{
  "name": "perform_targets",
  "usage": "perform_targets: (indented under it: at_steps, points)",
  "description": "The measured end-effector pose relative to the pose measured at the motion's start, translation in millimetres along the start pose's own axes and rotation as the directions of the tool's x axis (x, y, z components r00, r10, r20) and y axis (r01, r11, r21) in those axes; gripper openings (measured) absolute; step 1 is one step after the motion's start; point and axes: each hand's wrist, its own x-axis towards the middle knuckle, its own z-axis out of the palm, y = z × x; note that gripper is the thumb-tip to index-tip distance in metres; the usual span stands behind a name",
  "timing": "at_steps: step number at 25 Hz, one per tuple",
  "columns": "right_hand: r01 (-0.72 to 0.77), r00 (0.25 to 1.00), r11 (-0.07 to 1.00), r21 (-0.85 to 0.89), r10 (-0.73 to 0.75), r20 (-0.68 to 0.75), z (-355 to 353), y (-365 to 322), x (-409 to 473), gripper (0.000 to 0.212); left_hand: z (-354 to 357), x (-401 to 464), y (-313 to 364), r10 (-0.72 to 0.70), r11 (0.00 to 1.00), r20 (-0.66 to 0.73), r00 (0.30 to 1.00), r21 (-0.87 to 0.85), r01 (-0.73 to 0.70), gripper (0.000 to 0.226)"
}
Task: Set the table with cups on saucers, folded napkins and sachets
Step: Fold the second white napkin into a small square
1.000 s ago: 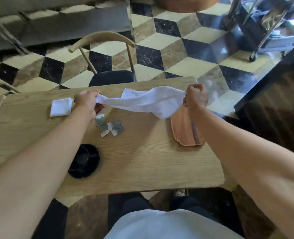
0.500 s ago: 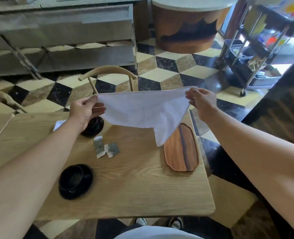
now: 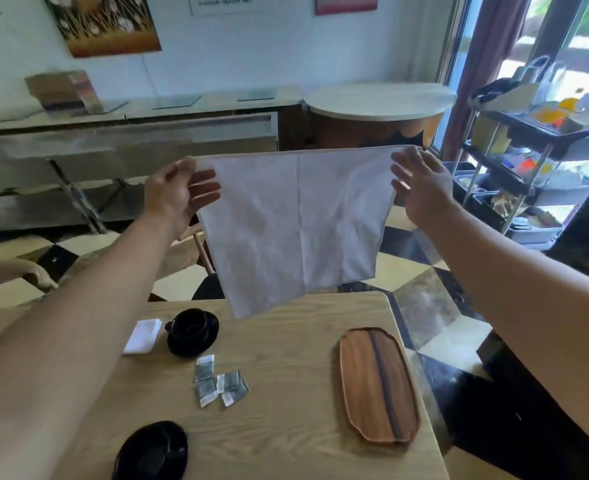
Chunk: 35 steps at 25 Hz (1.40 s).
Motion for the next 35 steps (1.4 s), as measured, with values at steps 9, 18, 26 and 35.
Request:
perform_targets:
  at_steps: [9, 18, 26, 35]
  points:
    - [0.076, 0.991, 0.91, -0.408, -0.113, -0.067, -68, 58, -57, 0.024, -57, -71, -113, 0.036, 0.906, -0.022, 0.999, 0.423, -0.023, 0.023]
    - [-0.092, 0.995, 0.821, -0.563, 0.062, -0.072, -173, 180, -183, 0.027, -137, -224, -246, -0.238, 0.813, -0.036, 0.971, 0.54, 0.219, 0.036]
    - [-0.263, 0.953, 0.587, -0.765, 0.282, -0.111, -244, 244, -258, 0.022, -130, -306, -286, -0.224, 0.674, -0.139, 0.965, 0.692, 0.257, 0.046]
    - [-0.307, 0.951, 0.502, -0.809, 0.196, -0.239, -226, 285, -191, 0.024, -103, -230, -348, -0.218, 0.503, -0.243, 0.945, 0.802, 0.322, 0.046]
